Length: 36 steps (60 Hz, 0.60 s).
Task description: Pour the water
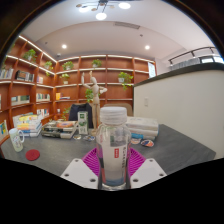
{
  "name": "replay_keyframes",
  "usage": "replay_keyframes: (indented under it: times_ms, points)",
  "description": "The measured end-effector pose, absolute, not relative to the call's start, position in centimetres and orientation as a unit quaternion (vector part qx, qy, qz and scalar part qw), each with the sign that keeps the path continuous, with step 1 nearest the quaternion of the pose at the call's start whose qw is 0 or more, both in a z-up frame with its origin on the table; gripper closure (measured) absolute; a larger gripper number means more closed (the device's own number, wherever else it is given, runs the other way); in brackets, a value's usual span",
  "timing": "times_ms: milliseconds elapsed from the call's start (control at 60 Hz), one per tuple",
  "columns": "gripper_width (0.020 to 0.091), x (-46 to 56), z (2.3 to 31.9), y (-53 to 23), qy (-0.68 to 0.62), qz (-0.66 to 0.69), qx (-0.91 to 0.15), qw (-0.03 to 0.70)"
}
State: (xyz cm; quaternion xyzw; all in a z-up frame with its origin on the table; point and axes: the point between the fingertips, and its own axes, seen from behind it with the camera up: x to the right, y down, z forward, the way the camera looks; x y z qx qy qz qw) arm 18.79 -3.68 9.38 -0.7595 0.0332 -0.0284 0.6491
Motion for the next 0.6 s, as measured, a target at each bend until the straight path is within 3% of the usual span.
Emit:
replay_keyframes:
  times_ms: [183,600]
  points:
    - [0.0759,18.0,9.2,-2.6,-0.006,-0.063,-0.771,0.634]
    - [0.076,-0.8,15.7,1.4,-0.291,-0.235,-0.73,0.572]
